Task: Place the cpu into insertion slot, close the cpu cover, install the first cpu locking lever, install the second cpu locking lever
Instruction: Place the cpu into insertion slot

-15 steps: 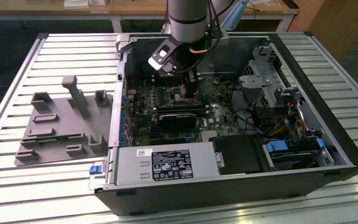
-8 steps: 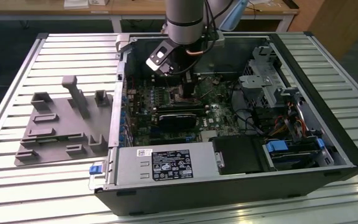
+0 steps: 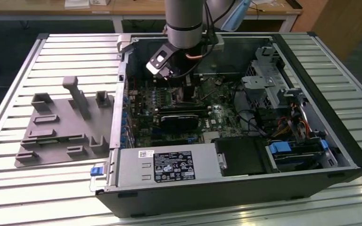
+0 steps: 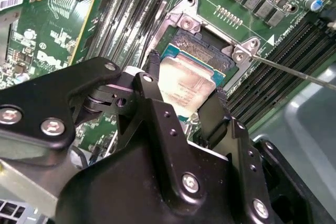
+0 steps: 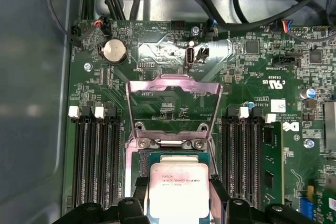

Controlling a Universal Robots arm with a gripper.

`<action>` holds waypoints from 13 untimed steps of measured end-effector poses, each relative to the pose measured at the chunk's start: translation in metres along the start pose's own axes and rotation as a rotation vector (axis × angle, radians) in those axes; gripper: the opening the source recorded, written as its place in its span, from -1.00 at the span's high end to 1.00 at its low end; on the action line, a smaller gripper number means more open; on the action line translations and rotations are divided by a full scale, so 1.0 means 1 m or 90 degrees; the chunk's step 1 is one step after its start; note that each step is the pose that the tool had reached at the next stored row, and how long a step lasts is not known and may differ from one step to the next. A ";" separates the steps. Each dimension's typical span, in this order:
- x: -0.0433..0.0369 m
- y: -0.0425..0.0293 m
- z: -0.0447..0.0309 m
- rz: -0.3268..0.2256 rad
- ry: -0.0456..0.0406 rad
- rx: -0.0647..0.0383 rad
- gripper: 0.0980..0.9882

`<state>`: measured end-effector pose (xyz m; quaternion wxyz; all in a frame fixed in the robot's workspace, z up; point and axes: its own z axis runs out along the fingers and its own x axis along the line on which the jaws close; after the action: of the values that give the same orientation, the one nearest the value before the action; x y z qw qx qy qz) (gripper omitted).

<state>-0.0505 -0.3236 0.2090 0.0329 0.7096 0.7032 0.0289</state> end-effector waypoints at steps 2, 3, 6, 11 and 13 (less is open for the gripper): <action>0.0003 -0.0008 0.0015 0.000 0.0000 0.000 0.00; 0.0005 -0.0010 0.0018 0.001 0.0000 0.000 0.00; 0.0011 -0.0015 0.0036 0.001 -0.0001 0.000 0.00; 0.0019 -0.0027 0.0077 0.002 -0.0001 0.000 0.00; 0.0028 -0.0033 0.0086 0.002 -0.0002 0.000 0.00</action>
<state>-0.0530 -0.3208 0.2001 0.0329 0.7106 0.7022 0.0289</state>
